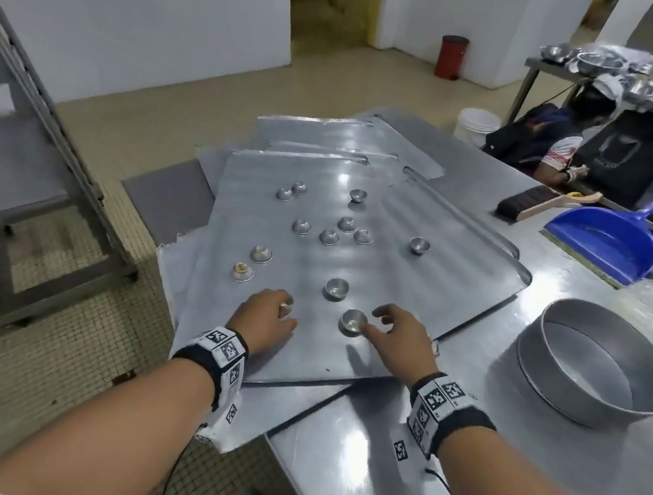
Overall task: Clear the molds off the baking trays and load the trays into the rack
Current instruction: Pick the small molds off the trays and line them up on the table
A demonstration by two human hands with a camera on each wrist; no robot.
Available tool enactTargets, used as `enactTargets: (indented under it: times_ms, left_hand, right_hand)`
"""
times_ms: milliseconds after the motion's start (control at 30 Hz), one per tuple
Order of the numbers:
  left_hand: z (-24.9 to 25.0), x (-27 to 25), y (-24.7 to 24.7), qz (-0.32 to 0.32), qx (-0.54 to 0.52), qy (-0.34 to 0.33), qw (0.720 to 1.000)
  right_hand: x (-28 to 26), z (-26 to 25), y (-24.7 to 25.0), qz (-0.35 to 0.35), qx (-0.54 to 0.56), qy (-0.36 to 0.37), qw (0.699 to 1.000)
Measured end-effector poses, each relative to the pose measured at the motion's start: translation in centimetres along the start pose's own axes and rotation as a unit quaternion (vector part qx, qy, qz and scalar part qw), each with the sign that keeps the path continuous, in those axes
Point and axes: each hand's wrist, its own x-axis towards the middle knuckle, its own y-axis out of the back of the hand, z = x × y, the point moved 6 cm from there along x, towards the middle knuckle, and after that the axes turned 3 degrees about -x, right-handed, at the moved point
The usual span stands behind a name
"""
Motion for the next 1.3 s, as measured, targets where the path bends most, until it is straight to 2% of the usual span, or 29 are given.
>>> enactTargets:
  times_ms: [167,367,467,667,900,967,1100,1300]
  left_hand:
    - [-3.1,3.2,1.1,-0.072,0.046,-0.022,0.996]
    - [-3.8,7.3,1.0,-0.139,0.067,-0.116,0.981]
    - [-3.4,8.5,0.8,-0.15,0.067,-0.147,0.976]
    - [-2.1,9.4,-0.3,-0.176,0.061,-0.188,0.964]
    - [-1.8,9.5,-1.6,-0.234,0.075,-0.212,0.946]
    - [-1.7,9.7,-1.5,-0.226,0.057,-0.226,0.946]
    - [-1.4,9.9,-1.0,-0.166,0.012,-0.244,0.955]
    - [-2.0,9.3,-1.4,-0.165,0.024,-0.234,0.958]
  right_hand:
    - [2.3,-1.2,-4.6,-0.051,-0.066,-0.036,0.996]
    - [3.3,-1.8,-6.6,-0.012,-0.079,-0.085,0.993]
    - [2.3,-1.8,-6.7,0.027,-0.056,-0.103,0.993]
    - [1.5,-1.3,-6.7,0.049,0.027,-0.138,0.989]
    - [1.8,-0.3,-7.0,0.046,0.057,-0.14,0.987]
    - [1.8,0.0,-7.2,0.053,0.059,-0.14,0.987]
    - [2.1,0.5,-7.5,0.049,0.062,-0.136,0.988]
    - [2.3,1.0,-7.6,0.053,0.07,-0.133,0.987]
